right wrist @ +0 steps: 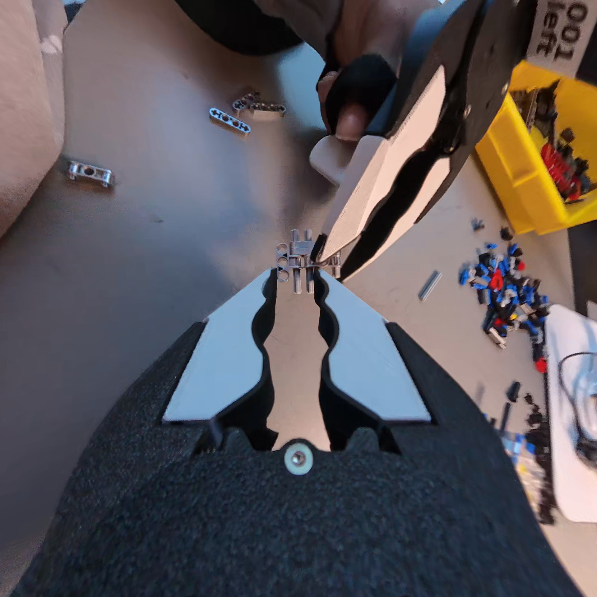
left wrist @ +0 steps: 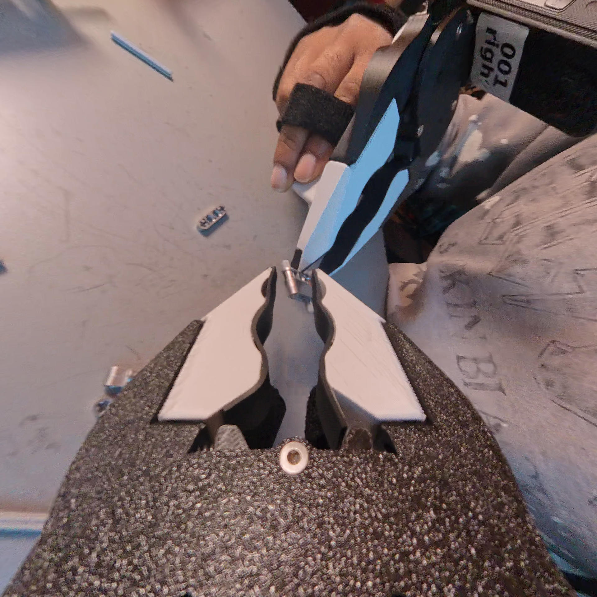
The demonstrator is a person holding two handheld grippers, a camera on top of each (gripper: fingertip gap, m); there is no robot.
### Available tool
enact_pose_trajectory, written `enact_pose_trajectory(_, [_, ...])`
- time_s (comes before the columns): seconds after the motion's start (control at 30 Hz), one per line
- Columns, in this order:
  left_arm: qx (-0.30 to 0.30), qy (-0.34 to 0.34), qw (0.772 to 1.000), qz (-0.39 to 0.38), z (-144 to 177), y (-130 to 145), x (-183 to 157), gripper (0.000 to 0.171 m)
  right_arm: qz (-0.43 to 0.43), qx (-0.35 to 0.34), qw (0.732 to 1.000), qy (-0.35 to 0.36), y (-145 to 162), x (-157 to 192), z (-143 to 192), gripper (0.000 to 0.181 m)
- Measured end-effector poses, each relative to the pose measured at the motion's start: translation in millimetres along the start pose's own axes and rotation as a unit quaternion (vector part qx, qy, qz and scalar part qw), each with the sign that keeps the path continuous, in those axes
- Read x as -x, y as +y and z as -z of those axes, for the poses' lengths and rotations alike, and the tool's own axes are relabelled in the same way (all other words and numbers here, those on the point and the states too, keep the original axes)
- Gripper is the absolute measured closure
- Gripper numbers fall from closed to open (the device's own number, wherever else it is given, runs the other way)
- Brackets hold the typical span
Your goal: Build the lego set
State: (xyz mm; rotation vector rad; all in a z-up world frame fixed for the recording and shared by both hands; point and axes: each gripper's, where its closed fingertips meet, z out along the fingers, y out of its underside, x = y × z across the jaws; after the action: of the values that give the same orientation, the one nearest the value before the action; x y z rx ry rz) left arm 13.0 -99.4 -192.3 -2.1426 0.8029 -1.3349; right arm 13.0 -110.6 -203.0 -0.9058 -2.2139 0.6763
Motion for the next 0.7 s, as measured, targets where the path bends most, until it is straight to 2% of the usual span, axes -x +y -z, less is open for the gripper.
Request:
enact_pose_trajectory(0.1, [-0.004, 0.032, 0.999, -0.002, 0, 0, -11, 0.158, 0.053, 0.019, 0.998, 0.012, -5, -6, 8, 0.161])
enact_pose_trajectory(0.2, [-0.048, 0.044, 0.998, -0.017, 7, -13, -17, 0.166, 0.048, 0.007, 0.998, 0.031, -11, -15, 18, 0.163])
enact_pose_trajectory(0.23, [-0.064, 0.044, 0.997, -0.03, 10, -17, -19, 0.166, 0.032, -0.008, 0.998, 0.045, -13, -21, 22, 0.171])
enact_pose_trajectory(0.27, [-0.085, 0.047, 0.994, -0.043, 14, -23, -22, 0.166, 0.003, -0.034, 0.998, 0.056, -17, -27, 28, 0.172])
enact_pose_trajectory(0.33, [-0.136, 0.06, 0.987, -0.064, 21, -37, -29, 0.166, -0.089, -0.093, 0.99, 0.066, -21, -38, 39, 0.163])
enact_pose_trajectory(0.4, [-0.183, 0.064, 0.977, -0.093, 26, -49, -36, 0.166, -0.181, -0.145, 0.971, 0.055, -23, -43, 44, 0.152])
enact_pose_trajectory(0.5, [-0.249, 0.065, 0.96, -0.111, 32, -66, -42, 0.166, -0.263, -0.231, 0.936, 0.022, -40, -40, 51, 0.156])
enact_pose_trajectory(0.57, [-0.27, 0.065, 0.953, -0.122, 31, -70, -45, 0.166, -0.29, -0.257, 0.922, 0.026, -44, -44, 51, 0.163])
enact_pose_trajectory(0.6, [-0.273, 0.062, 0.951, -0.129, 30, -70, -46, 0.166, -0.295, -0.264, 0.917, 0.038, -45, -48, 51, 0.173])
enact_pose_trajectory(0.7, [-0.255, 0.045, 0.955, -0.146, 25, -66, -44, 0.165, -0.287, -0.264, 0.921, 0.029, -44, -48, 55, 0.174])
